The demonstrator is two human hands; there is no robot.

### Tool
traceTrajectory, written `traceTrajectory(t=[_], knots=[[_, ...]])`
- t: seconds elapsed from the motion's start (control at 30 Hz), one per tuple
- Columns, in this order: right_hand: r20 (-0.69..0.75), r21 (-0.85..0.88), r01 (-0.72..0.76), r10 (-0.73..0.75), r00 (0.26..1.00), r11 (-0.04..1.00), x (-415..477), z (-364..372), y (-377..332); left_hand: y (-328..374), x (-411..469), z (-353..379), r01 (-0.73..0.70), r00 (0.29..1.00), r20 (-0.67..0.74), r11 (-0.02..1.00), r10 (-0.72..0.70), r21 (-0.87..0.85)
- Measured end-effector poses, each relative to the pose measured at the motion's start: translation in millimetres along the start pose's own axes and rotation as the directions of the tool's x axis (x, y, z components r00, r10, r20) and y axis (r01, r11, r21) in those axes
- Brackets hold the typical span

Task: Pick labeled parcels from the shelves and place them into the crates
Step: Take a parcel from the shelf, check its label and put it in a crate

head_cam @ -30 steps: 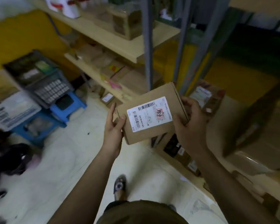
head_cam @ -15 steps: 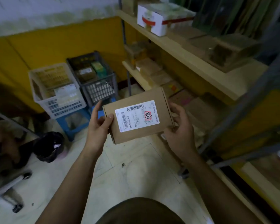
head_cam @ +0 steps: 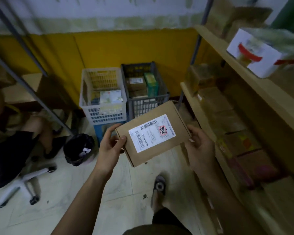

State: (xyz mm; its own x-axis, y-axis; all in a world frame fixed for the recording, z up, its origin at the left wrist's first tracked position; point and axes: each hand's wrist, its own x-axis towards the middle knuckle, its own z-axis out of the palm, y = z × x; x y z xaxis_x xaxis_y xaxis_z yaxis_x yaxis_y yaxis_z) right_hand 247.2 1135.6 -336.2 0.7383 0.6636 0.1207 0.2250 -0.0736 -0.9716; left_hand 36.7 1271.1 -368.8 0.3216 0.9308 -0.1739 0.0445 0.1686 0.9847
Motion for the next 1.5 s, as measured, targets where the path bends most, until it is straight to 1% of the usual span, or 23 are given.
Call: traceTrajectory(t=[0.1,0.27,0.4,0.5,0.6,0.67,0.7,0.83,0.9,0.93,0.97,1.0,1.03,1.07,1.1,1.13,1.2,1.27,1.3,1.37,1.43,1.5], knots=[[0.091,-0.037,0.026,-0.022,0.996,0.999,67.0,20.5,10.2,4.1,52.9,10.8,0.019,0.998,-0.053,1.000,-0.018,0.015],[0.171,-0.029,0.013,-0.007,0.985,0.999,178.1,44.6,16.0,31.9,141.0,41.4,0.023,0.988,-0.148,0.997,-0.034,-0.077],[0.247,-0.066,-0.040,0.055,0.967,0.997,250.8,71.1,24.3,44.8,197.3,53.7,0.016,0.974,-0.222,0.994,-0.039,-0.105],[0.309,-0.032,-0.101,0.106,0.945,0.994,288.1,90.8,27.0,50.0,238.8,55.4,0.045,0.959,-0.274,0.992,-0.077,-0.121],[0.303,-0.005,-0.173,0.166,0.938,0.985,322.6,114.1,33.9,47.0,289.9,54.2,0.070,0.940,-0.323,0.988,-0.111,-0.136],[0.288,0.030,-0.216,0.198,0.937,0.976,347.0,132.9,42.2,45.4,327.8,52.9,0.089,0.944,-0.308,0.989,-0.121,-0.116],[0.277,0.046,-0.235,0.214,0.937,0.971,360.1,142.7,45.5,46.5,346.2,52.2,0.100,0.952,-0.280,0.990,-0.125,-0.104],[0.209,0.127,-0.302,0.272,0.939,0.945,415.2,180.8,53.9,55.1,424.3,41.7,0.142,0.986,-0.082,0.989,-0.146,-0.050],[0.170,0.169,-0.346,0.318,0.933,0.923,439.4,203.2,55.6,59.7,463.6,34.6,0.167,0.986,-0.022,0.985,-0.168,-0.044],[0.150,0.211,-0.387,0.361,0.920,0.898,450.4,214.4,57.3,61.5,482.2,31.6,0.181,0.983,-0.007,0.982,-0.182,-0.054],[0.142,0.298,-0.437,0.414,0.899,0.849,461.5,225.6,59.2,62.8,500.6,29.0,0.193,0.981,0.000,0.979,-0.193,-0.066],[0.158,0.407,-0.481,0.459,0.874,0.776,473.1,237.3,63.1,63.3,518.9,27.4,0.198,0.980,0.001,0.977,-0.199,-0.077],[0.209,0.504,-0.531,0.500,0.840,0.681,484.3,248.8,66.7,63.7,536.1,26.9,0.201,0.979,0.004,0.976,-0.201,-0.083],[0.273,0.558,-0.583,0.533,0.801,0.591,495.4,260.5,71.5,63.0,552.9,26.6,0.204,0.979,0.012,0.976,-0.204,-0.081],[0.332,0.580,-0.627,0.552,0.765,0.520,505.8,272.7,75.9,63.0,568.6,27.7,0.210,0.978,0.022,0.975,-0.209,-0.066],[0.374,0.586,-0.657,0.560,0.739,0.474,515.1,283.9,81.5,63.5,583.0,30.3,0.215,0.976,0.034,0.975,-0.214,-0.048],[0.417,0.577,-0.688,0.566,0.711,0.439,535.5,306.1,93.3,60.2,612.8,37.3,0.215,0.975,0.047,0.977,-0.215,0.003],[0.415,0.566,-0.704,0.590,0.692,0.428,562.8,328.6,108.1,51.6,645.6,43.7,0.238,0.970,0.034,0.970,-0.239,0.041],[0.402,0.562,-0.716,0.619,0.675,0.415,578.7,340.0,118.0,46.1,663.0,46.8,0.254,0.966,0.022,0.965,-0.256,0.059],[0.373,0.548,-0.750,0.695,0.615,0.369,607.9,360.8,143.7,31.3,696.3,53.7,0.298,0.954,0.003,0.947,-0.300,0.120],[0.334,0.508,-0.785,0.760,0.558,0.353,630.9,378.1,176.4,12.7,724.2,60.1,0.365,0.927,-0.013,0.895,-0.374,0.257],[0.331,0.469,-0.824,0.802,0.497,0.317,651.4,393.9,209.3,-9.1,743.7,62.7,0.419,0.901,-0.060,0.823,-0.430,0.384]])
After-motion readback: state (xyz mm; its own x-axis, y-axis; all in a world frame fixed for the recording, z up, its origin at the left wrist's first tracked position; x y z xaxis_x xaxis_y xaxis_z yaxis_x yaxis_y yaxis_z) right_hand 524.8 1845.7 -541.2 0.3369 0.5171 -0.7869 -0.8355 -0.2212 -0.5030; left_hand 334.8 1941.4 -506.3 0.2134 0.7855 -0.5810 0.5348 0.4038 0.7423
